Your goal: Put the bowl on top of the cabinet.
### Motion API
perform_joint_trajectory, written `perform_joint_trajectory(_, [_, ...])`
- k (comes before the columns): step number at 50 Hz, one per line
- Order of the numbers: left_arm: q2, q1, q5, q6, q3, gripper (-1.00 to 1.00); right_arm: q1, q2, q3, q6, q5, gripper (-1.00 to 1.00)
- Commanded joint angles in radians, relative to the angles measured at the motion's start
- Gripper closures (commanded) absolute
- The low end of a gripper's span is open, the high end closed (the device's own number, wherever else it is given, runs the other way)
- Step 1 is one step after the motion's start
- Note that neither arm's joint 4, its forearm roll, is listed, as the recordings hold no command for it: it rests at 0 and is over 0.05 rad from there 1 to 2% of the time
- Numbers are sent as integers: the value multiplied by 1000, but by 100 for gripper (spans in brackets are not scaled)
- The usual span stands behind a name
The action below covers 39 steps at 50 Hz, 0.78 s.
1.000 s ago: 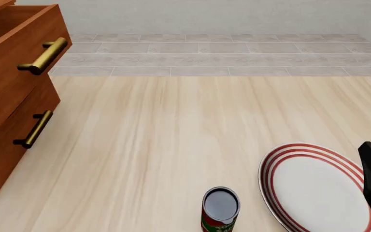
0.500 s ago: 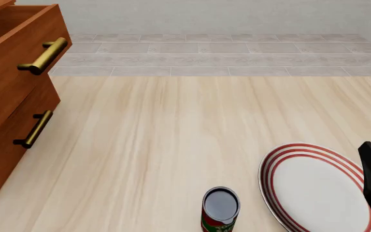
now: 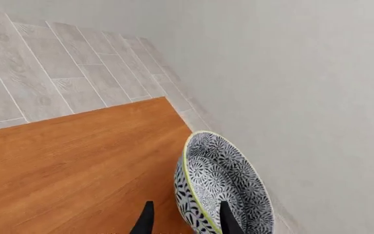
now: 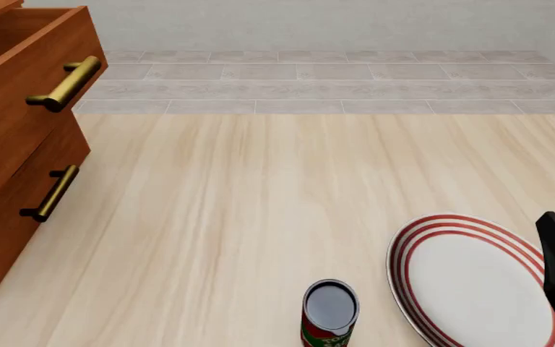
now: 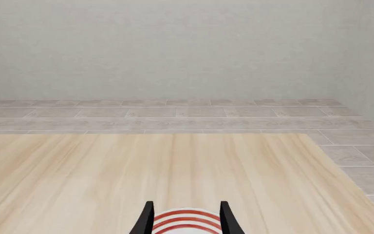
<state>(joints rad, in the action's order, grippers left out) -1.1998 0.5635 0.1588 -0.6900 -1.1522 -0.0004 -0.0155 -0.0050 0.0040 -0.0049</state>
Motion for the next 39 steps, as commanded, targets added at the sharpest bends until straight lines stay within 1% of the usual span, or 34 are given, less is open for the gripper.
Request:
perform_joint_trajectory(1, [51,-4,11,11,6,-100,0,0,0,0,0,-100])
perform_joint_trajectory(22, [180,-39,50,1,31,-100,0,0,0,0,0,-100])
perform_joint_trajectory(28, [241,-74,61,-14,61,-100,0,0,0,0,0,-100])
perform_joint_trajectory(34, [290,-89,79,-14,79,-100,0,-1,0,0,0,-100])
perform_joint_trajectory(36, [338,-115,96,-12,89,-100,0,0,0,0,0,-100])
perform_joint_trajectory(39, [338,-115,96,-12,89,-100,0,0,0,0,0,-100])
